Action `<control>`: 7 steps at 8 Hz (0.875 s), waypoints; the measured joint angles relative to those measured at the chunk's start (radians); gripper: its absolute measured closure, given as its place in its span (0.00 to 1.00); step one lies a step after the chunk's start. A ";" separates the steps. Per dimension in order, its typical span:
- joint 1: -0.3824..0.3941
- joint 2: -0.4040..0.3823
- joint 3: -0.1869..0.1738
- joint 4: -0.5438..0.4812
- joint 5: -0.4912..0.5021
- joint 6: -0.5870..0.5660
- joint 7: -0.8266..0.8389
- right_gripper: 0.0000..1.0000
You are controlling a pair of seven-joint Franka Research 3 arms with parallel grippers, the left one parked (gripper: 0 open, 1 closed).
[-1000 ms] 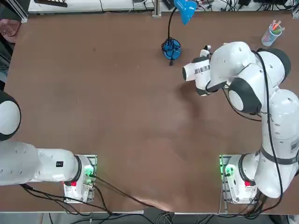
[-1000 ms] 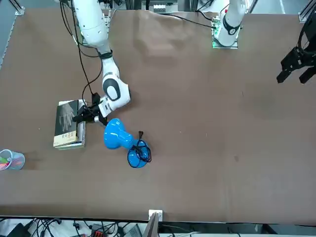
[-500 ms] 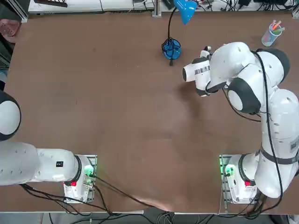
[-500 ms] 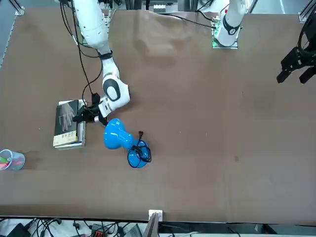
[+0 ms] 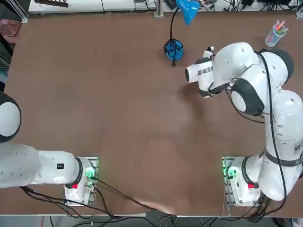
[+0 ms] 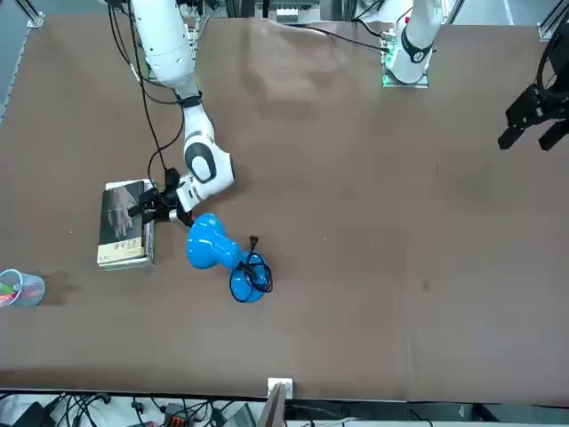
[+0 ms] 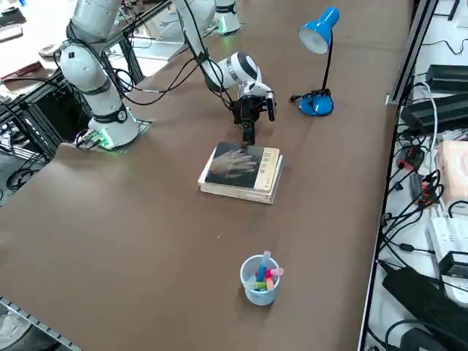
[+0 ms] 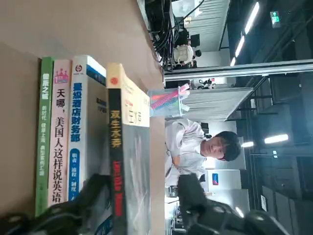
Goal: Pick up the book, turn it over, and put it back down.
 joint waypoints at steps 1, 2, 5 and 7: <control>0.000 -0.002 -0.001 0.001 -0.002 -0.002 0.000 0.00; 0.000 -0.005 -0.002 0.002 -0.002 -0.001 0.000 0.00; -0.007 -0.018 -0.004 0.002 -0.002 0.006 0.002 0.00; -0.029 -0.049 -0.006 -0.004 -0.002 0.047 0.003 0.00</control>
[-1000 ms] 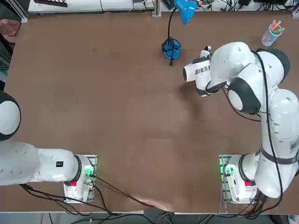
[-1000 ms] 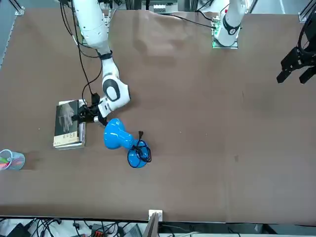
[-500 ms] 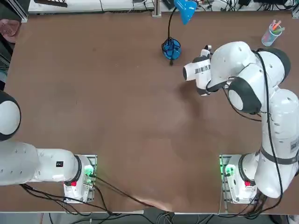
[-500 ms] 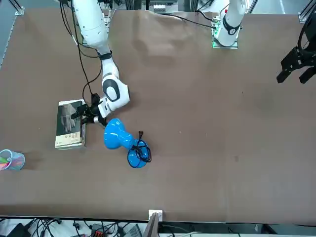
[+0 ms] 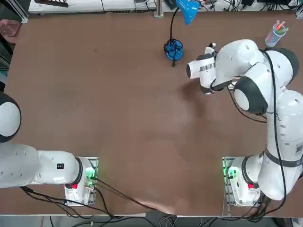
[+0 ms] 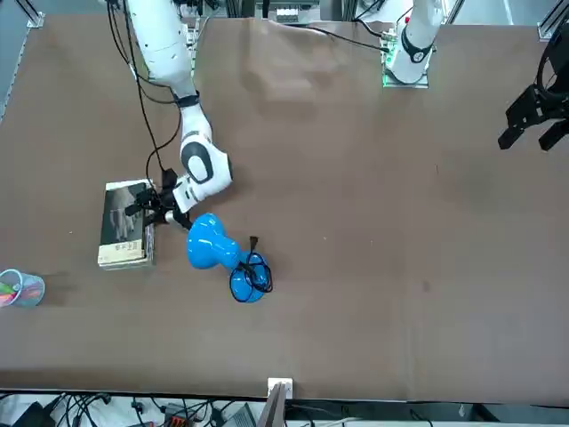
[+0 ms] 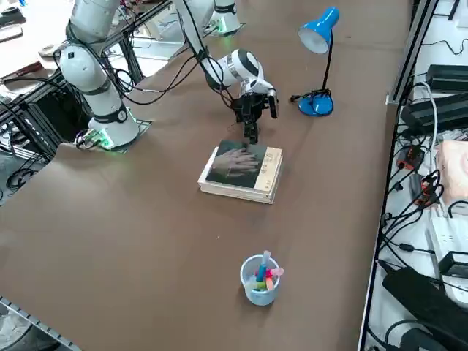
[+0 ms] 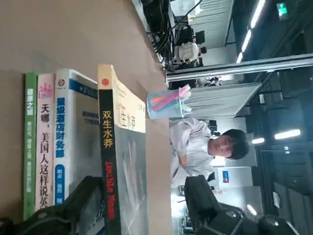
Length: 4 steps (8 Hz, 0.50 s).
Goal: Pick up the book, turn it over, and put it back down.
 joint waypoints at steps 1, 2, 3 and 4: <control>-0.015 -0.024 0.000 -0.006 0.000 0.020 0.000 0.00; -0.023 -0.042 0.000 -0.013 0.000 0.036 0.000 0.00; -0.024 -0.048 0.000 -0.017 0.003 0.045 0.000 0.00; -0.024 -0.048 0.002 -0.020 0.004 0.048 0.002 0.00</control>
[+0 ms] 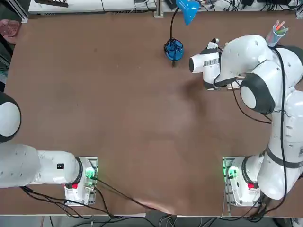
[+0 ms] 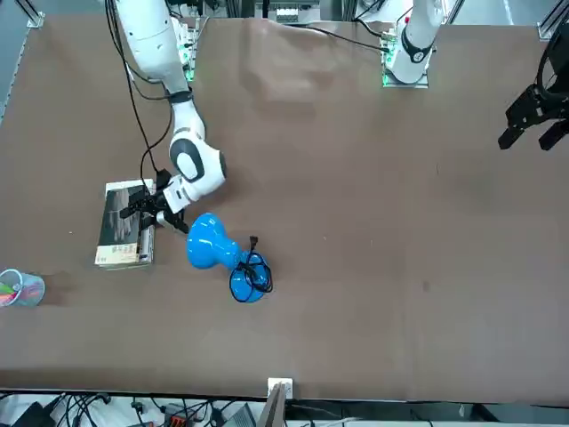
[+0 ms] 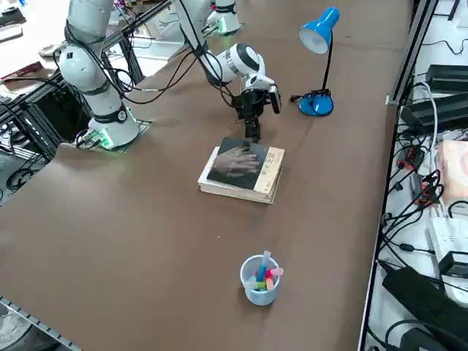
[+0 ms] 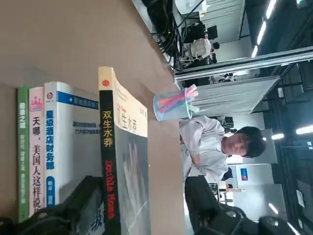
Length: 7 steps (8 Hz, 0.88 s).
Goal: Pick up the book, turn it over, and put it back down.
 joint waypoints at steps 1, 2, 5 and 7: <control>0.001 0.000 0.002 -0.006 0.000 0.002 0.007 0.00; 0.002 -0.001 0.003 -0.015 0.000 0.008 0.019 0.00; -0.001 -0.053 0.002 -0.067 0.000 0.065 0.032 0.00; -0.007 -0.082 0.001 -0.082 0.000 0.077 0.032 0.00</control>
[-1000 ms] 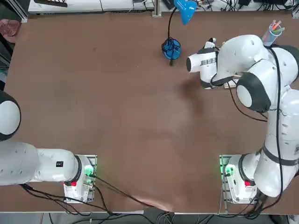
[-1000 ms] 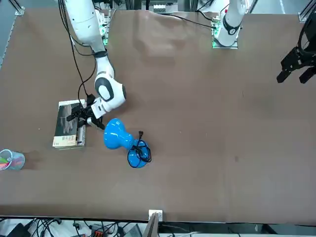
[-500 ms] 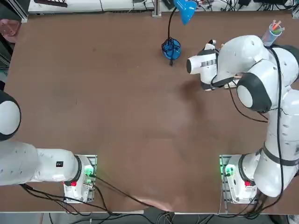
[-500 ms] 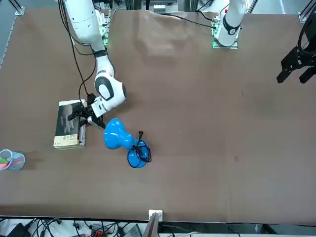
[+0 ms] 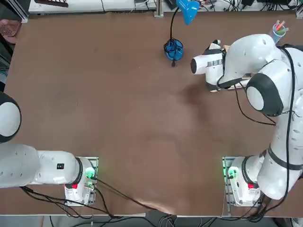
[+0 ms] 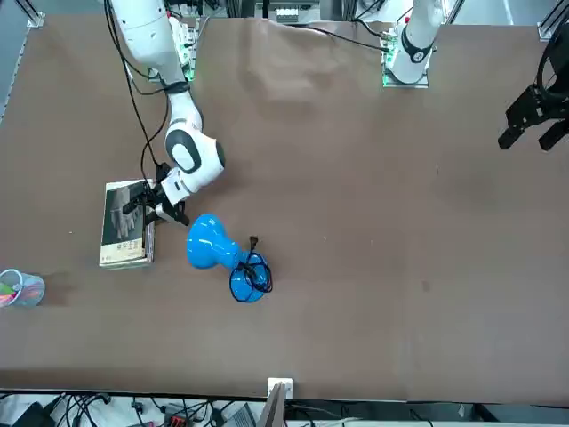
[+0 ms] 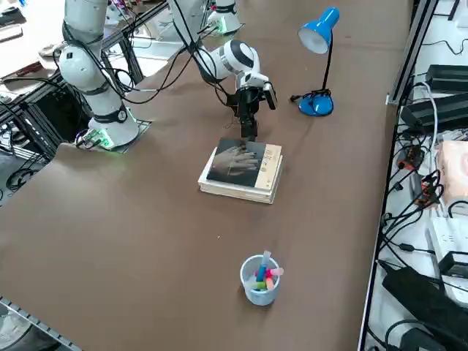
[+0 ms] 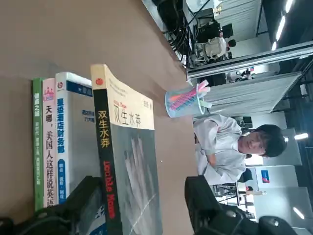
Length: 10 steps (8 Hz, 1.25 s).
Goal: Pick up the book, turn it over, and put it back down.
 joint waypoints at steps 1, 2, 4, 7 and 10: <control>-0.006 -0.004 0.000 -0.002 0.000 0.006 0.000 0.00; -0.015 -0.005 -0.001 -0.003 0.000 0.015 0.000 0.00; -0.028 -0.005 -0.001 -0.003 0.000 0.047 0.022 0.00; -0.047 -0.035 -0.002 -0.009 0.001 0.106 0.037 0.00; -0.070 -0.081 -0.003 -0.049 0.001 0.154 0.038 0.00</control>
